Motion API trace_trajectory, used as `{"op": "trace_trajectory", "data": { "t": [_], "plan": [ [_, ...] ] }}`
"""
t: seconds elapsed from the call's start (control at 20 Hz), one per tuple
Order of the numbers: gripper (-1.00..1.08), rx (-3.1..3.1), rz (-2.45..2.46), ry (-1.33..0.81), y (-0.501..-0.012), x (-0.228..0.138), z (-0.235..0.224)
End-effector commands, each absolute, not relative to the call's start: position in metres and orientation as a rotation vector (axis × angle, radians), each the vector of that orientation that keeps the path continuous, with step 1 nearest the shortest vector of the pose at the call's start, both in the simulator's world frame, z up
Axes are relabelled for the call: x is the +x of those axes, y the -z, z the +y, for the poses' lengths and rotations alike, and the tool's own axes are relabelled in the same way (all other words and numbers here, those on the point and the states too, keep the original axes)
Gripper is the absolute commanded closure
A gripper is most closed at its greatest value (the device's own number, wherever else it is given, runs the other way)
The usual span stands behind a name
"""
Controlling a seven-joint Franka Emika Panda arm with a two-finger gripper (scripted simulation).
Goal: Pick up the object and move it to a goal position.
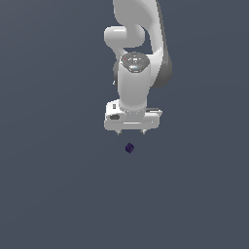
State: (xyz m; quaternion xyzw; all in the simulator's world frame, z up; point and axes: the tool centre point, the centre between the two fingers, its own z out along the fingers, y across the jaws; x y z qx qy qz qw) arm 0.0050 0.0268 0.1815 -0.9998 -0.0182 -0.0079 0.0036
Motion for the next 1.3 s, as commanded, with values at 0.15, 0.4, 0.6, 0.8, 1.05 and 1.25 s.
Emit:
{"op": "trace_trajectory", "data": {
  "t": [0.15, 0.4, 0.6, 0.8, 1.05, 1.25],
  "plan": [
    [-0.92, -3.129, -0.054, 0.027, -0.182, 0.005, 0.03],
    [-0.92, -3.107, -0.035, 0.037, -0.182, 0.006, 0.046],
    [-0.92, -3.103, -0.031, 0.039, -0.182, 0.006, 0.048],
    [-0.92, -3.104, -0.036, 0.039, -0.183, 0.006, 0.048],
    [-0.92, -3.104, 0.005, 0.036, -0.178, 0.006, 0.047],
    [-0.92, -3.103, 0.077, 0.032, -0.171, 0.006, 0.046]
  ]
}}
